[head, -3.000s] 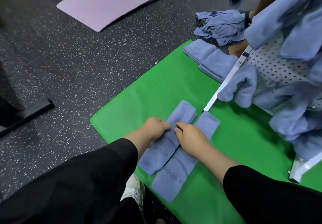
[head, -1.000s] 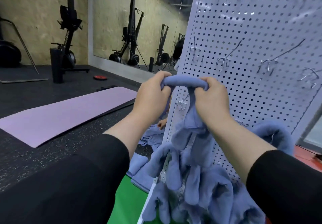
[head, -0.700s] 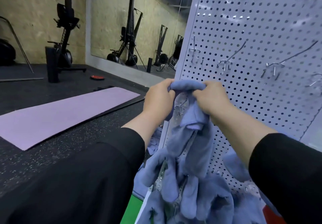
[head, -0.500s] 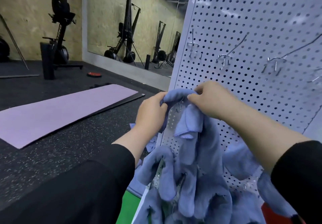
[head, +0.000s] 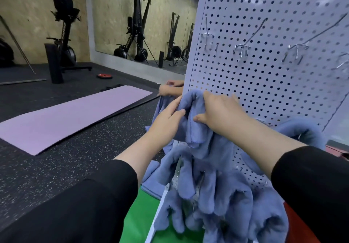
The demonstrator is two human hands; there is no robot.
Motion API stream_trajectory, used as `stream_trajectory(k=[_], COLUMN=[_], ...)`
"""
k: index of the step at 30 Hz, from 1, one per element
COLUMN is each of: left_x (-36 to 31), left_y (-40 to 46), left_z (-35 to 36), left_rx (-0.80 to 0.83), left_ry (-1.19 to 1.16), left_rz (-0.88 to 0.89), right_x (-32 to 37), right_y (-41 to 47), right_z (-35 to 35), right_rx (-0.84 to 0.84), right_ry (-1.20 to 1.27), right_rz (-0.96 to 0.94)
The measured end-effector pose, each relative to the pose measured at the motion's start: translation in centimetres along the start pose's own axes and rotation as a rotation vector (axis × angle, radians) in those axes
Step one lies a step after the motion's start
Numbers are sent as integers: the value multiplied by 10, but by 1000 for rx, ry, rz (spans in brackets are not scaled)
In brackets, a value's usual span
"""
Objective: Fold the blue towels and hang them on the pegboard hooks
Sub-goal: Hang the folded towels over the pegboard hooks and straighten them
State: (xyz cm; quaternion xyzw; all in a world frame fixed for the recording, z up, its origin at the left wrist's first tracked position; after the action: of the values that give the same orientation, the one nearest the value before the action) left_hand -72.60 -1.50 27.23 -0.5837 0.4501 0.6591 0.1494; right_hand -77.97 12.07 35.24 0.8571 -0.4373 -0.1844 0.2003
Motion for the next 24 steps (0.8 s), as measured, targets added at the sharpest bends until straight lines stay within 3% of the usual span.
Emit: stream_trajectory(k=[5,7,11,13,18,24], left_x=[2,2,-13,-17,34,152], left_y=[-7,-13,-41,-60,-137,-245], left_z=[-14,-20,-39,-57,-107,-159], left_rx=[29,11,-152,-240,-320,-124], left_ry=[191,245,384,431,599,848], left_rz=[25,20,84,77,-88,-411], right_x=[13,16,17,23,69,139], right_y=[-25,-40,-74,-97,-176,-278], right_z=[-9,-17,-31,-25,38,144], right_rx=[4,-75,-333,-349,-121,255], right_ry=[-46,-30,232,428,676,699], right_rz=[38,56,27,-52,-122,-145])
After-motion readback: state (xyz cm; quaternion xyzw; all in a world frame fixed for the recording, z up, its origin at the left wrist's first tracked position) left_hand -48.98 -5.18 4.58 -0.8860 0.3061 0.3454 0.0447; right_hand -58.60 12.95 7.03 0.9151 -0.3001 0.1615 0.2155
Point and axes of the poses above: each hand's wrist, its own y-axis towards the middle knuckle, its own z-axis out of the palm, x = y × z, the point moved 2 cm from there along y, towards the middle knuckle, and after that the axes turned 13 degrees about -x, right-handed, at the moved point
